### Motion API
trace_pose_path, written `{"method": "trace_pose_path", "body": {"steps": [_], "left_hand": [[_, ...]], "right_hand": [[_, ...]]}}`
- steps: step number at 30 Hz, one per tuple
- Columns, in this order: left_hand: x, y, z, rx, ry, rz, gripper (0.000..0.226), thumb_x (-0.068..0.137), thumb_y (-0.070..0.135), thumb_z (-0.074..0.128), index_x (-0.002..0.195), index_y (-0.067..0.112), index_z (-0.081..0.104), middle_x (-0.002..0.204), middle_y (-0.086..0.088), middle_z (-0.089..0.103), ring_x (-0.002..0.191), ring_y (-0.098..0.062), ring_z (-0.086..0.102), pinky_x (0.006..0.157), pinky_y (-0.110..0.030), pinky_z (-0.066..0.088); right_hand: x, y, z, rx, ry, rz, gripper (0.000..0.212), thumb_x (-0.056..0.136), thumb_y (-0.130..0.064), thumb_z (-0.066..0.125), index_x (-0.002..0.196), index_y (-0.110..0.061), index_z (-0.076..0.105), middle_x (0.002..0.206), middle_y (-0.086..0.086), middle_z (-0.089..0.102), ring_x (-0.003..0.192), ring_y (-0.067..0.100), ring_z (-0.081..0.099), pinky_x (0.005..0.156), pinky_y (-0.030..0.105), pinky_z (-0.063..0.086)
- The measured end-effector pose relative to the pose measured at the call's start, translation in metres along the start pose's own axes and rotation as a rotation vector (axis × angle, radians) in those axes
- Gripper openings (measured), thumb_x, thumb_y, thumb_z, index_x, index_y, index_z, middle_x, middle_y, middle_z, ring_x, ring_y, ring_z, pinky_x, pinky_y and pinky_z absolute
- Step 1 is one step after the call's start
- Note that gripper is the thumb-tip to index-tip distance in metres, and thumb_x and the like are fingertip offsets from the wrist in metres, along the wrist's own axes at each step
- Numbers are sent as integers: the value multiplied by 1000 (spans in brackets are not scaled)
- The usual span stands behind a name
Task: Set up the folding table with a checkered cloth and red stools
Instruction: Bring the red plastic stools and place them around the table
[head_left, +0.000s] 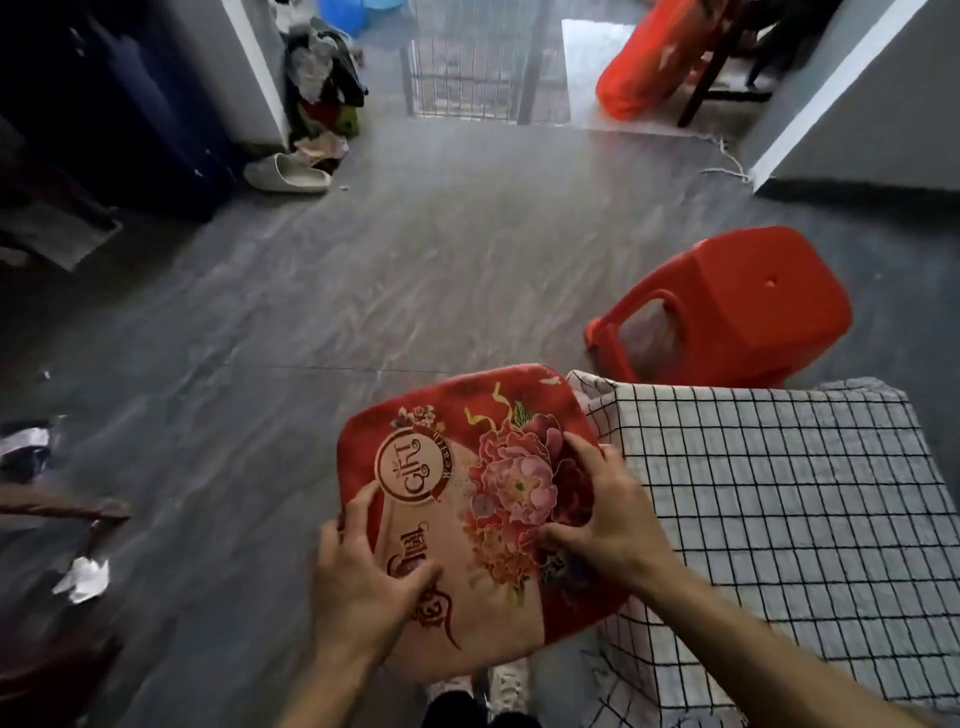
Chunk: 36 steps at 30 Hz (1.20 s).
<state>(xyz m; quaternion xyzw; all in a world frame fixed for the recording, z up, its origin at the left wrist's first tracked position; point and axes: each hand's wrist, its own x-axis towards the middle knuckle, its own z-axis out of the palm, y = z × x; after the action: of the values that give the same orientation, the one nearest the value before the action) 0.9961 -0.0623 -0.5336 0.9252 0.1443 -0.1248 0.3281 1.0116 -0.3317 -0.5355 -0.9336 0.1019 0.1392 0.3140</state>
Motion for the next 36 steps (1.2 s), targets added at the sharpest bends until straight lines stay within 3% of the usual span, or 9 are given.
{"method": "trace_pose_path", "body": {"steps": [6,12,24,28,32,36], "left_hand": [[49,-26,64,60,-59,55,104,51,49,88,142,39,37,114,-3,52,101,-23,55,82,-37,52],[87,-43,100,100,-109,99,102,52,49,87,140,39,36,120,-6,53,109,-26,53,89,-47,52],[120,-52,144,60,-202,110,100,54,37,85,140,37,34,124,-3,43,114,-25,49,93,-47,51],[124,-48,154,116,-218,142,107,54,32,88,141,38,27,130,-6,35,119,-29,45,96,-49,50],[117,-30,152,329,-189,209,108,54,28,91,145,23,33,155,-14,12,138,-35,21,110,-50,35],[104,-21,151,494,-259,354,112,29,34,94,131,5,55,142,-23,44,126,-38,46,95,-46,48]], "right_hand": [[32,56,48,50,12,38,110,57,-40,91,148,-31,30,128,-6,48,118,12,49,104,38,47],[60,85,80,69,-15,88,117,53,-55,88,150,-34,26,129,-7,45,120,11,46,105,36,44],[93,108,106,8,7,192,122,48,-64,84,149,-38,21,138,-2,40,125,20,42,105,49,44],[98,110,109,-22,18,231,123,53,-63,85,151,-38,15,151,4,22,138,23,29,113,45,35],[90,90,111,-269,12,118,120,62,-64,80,155,-27,14,157,7,11,145,24,15,120,43,22],[76,65,122,-387,-201,71,139,64,-63,78,152,-24,-23,161,10,-20,148,29,-18,123,44,4]]}}
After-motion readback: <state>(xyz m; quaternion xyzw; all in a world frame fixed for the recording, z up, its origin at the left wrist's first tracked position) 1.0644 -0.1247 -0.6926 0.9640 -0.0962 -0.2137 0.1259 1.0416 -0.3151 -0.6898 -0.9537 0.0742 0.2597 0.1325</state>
